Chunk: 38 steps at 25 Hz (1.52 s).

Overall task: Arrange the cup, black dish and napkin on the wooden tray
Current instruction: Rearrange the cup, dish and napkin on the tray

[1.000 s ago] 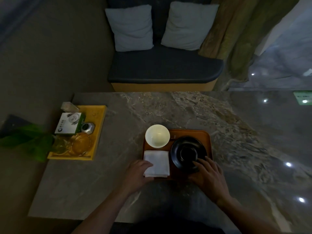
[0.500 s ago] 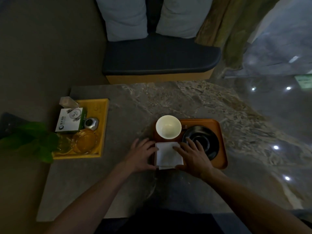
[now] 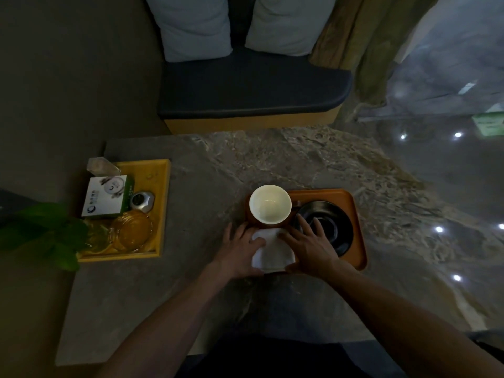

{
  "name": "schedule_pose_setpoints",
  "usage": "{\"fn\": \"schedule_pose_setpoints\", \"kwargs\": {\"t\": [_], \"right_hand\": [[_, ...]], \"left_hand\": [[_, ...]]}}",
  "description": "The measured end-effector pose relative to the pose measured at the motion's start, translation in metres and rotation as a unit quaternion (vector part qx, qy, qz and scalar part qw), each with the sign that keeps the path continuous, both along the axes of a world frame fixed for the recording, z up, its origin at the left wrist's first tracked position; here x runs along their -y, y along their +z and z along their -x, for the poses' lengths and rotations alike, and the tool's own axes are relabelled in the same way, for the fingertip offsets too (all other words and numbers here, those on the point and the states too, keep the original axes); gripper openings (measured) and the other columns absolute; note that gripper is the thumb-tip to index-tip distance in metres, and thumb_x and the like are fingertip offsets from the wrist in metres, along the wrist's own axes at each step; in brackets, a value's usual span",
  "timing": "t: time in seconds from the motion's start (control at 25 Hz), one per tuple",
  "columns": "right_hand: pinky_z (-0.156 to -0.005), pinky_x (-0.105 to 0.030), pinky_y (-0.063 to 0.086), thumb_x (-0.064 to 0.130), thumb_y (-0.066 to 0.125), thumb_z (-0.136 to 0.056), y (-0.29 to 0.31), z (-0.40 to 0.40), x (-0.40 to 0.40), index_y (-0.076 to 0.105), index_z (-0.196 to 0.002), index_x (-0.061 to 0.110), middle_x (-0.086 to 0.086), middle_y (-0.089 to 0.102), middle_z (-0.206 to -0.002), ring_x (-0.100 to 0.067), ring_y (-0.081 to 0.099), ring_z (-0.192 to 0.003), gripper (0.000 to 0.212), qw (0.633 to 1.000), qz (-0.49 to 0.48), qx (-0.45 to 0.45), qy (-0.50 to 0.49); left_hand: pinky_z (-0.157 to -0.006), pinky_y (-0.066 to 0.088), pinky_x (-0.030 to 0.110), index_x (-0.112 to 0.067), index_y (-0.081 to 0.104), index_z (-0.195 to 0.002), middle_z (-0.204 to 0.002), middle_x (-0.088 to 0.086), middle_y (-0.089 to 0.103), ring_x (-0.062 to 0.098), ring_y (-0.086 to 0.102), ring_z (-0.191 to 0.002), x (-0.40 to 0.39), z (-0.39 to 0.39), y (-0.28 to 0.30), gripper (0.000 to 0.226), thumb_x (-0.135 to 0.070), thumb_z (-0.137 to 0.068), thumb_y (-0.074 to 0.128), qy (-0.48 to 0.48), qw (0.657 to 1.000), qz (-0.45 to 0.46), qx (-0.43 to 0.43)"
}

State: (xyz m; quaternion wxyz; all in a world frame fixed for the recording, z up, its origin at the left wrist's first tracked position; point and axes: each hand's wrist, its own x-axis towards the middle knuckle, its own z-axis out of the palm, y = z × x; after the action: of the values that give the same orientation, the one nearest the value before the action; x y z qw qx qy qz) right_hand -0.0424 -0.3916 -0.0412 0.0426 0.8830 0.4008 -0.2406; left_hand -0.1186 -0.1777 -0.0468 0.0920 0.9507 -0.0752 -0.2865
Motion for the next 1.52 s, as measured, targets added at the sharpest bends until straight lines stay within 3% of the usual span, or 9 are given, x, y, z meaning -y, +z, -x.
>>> {"fn": "schedule_pose_setpoints", "kwargs": {"t": [0.44,0.8,0.96,1.2,1.52], "right_hand": [[-0.111,-0.063,-0.008,0.063,0.062,-0.077,-0.006,0.003,0.003,0.014,-0.150,0.035,0.002,0.017,-0.161,-0.032,-0.008,-0.147,0.092,0.999,-0.038,-0.011,-0.017],[-0.112,-0.067,-0.008,0.060,0.061,-0.080,-0.003,0.001,0.003,0.005,-0.150,0.037,0.003,0.007,-0.163,-0.035,-0.013,-0.146,0.093,1.000,-0.004,-0.013,-0.004],[-0.107,-0.064,-0.015,0.060,0.064,-0.077,-0.004,0.000,0.002,0.008,-0.150,0.035,0.001,0.008,-0.162,-0.035,-0.017,-0.145,0.095,1.000,-0.006,-0.006,0.004],[-0.108,-0.066,-0.012,0.058,0.066,-0.077,-0.004,-0.003,0.002,0.013,-0.149,0.036,0.003,0.013,-0.162,-0.035,-0.011,-0.146,0.092,1.000,-0.014,-0.003,0.016],[-0.109,-0.067,-0.013,0.062,0.055,-0.084,-0.010,0.005,0.012,0.000,-0.151,0.036,0.004,-0.006,-0.163,-0.036,-0.021,-0.143,0.091,1.000,-0.005,-0.019,0.018]], "left_hand": [[-0.118,-0.006,0.062,-0.034,0.029,-0.147,-0.160,0.006,0.018,0.031,0.003,-0.149,-0.005,0.002,-0.006,0.078,-0.067,-0.081,0.054,-0.022,1.000,-0.006,0.011],[-0.117,-0.004,0.062,-0.035,0.029,-0.147,-0.162,0.002,0.014,0.029,0.005,-0.150,-0.003,0.014,-0.002,0.076,-0.066,-0.083,0.055,-0.002,1.000,-0.003,0.025],[-0.117,-0.005,0.061,-0.038,0.031,-0.146,-0.163,0.000,0.015,0.028,-0.002,-0.151,-0.012,0.008,-0.003,0.079,-0.071,-0.078,0.055,-0.014,1.000,0.011,0.016],[-0.115,-0.006,0.063,-0.040,0.035,-0.144,-0.163,-0.001,0.016,0.029,0.000,-0.151,-0.012,0.012,-0.010,0.073,-0.066,-0.080,0.058,-0.020,0.999,0.019,0.032],[-0.114,-0.009,0.065,-0.036,0.026,-0.149,-0.165,0.001,0.005,0.031,-0.004,-0.151,-0.009,0.020,-0.010,0.072,-0.063,-0.087,0.050,-0.045,0.998,-0.017,0.035]]}}
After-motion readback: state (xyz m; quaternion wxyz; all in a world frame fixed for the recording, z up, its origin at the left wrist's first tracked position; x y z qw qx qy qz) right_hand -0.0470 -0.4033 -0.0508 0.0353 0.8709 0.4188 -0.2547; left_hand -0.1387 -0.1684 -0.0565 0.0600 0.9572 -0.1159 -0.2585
